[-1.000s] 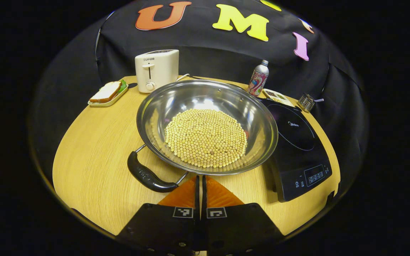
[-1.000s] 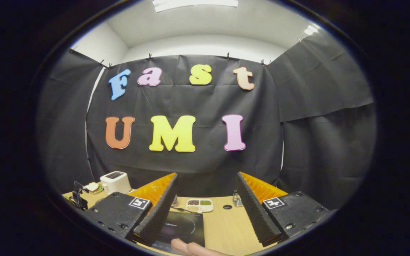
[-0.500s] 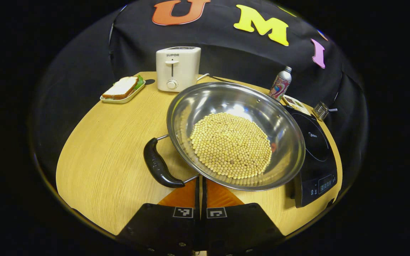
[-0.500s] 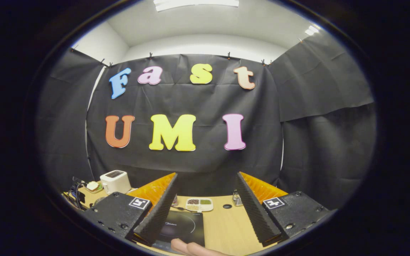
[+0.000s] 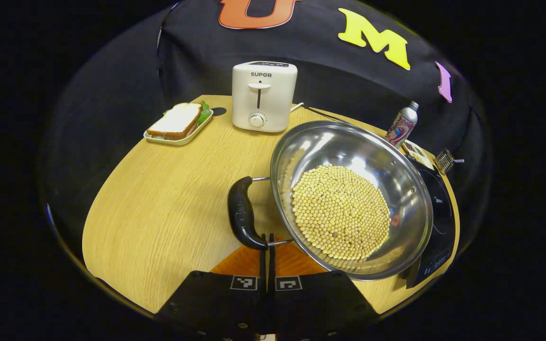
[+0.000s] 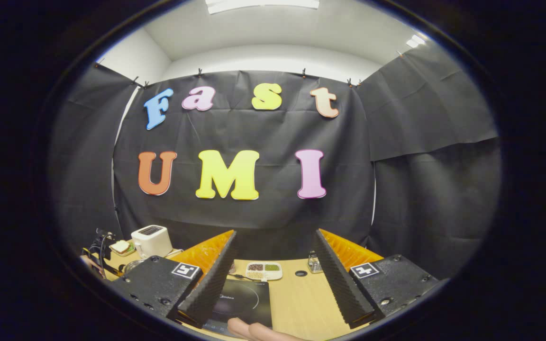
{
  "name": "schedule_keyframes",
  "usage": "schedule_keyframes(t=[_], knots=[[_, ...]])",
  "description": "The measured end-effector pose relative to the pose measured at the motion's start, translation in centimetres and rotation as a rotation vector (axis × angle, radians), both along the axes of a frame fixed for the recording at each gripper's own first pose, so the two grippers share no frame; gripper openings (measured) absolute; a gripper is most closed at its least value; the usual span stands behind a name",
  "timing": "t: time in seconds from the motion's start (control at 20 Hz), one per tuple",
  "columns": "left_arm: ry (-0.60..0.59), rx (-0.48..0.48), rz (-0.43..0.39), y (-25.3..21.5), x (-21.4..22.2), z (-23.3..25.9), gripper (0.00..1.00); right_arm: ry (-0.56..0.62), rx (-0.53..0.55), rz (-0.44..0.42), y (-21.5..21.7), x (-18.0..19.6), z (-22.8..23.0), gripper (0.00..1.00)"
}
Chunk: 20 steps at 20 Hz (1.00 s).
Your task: First push the handle of the pot to place it horizontally, then grasp the pot with both hands and set it on the induction cooktop.
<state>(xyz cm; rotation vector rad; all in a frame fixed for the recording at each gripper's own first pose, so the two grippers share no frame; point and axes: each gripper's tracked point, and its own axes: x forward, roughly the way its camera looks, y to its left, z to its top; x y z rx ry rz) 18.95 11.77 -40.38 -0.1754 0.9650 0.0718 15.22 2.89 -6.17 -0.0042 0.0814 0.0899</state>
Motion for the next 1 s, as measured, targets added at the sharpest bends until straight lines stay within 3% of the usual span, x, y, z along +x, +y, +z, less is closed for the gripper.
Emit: schedule_keyframes(t=[0.1, 0.15, 0.2, 0.25, 0.3, 0.35, 0.4, 0.7, 0.75, 0.95, 1.0], knots=[[0.002, -0.006, 0.004, 0.6, 1.0, 0.0, 0.0, 0.004, -0.002, -0.002, 0.0, -0.1, -0.3, 0.98], [0.004, -0.009, 0.003, 0.8, 1.6, 0.0, 0.1, 0.007, -0.005, -0.004, 0.1, -0.2, -0.5, 1.0], [0.005, -0.008, -0.001, 1.1, 2.1, -0.1, 0.1, 0.009, -0.007, -0.006, 0.0, -0.3, -0.6, 1.0], [0.004, -0.003, -0.006, 1.3, 2.5, -0.2, 0.0, 0.012, -0.009, -0.009, 0.0, -0.4, -0.9, 1.0], [0.001, 0.002, -0.015, 1.4, 2.9, -0.2, 0.1, 0.015, -0.01, -0.011, 0.1, -0.5, -1.1, 0.98], [-0.001, 0.002, -0.019, 1.5, 3.4, -0.2, 0.0, 0.019, -0.012, -0.01, 0.3, -0.6, -1.4, 1.0], [-0.002, 0.004, -0.023, 1.7, 3.8, -0.2, 0.1, 0.025, -0.014, -0.011, 0.3, -0.8, -1.8, 0.98], [0.008, 0.026, -0.043, 2.1, 4.8, -0.4, 0.1, 0.069, -0.024, -0.016, 0.7, -0.9, -3.8, 0.98], [0.007, 0.035, -0.042, 2.4, 4.8, -0.2, 0.0, 0.076, -0.023, -0.017, 0.9, -1.0, -4.1, 0.98], [-0.009, 0.087, -0.04, 3.3, 3.9, 0.7, 0.0, 0.1, -0.013, -0.021, 1.8, -0.7, -5.6, 0.98], [-0.022, 0.125, -0.042, 3.9, 3.6, 1.2, 0.1, 0.11, -0.008, -0.02, 2.2, -0.6, -6.2, 0.99]])
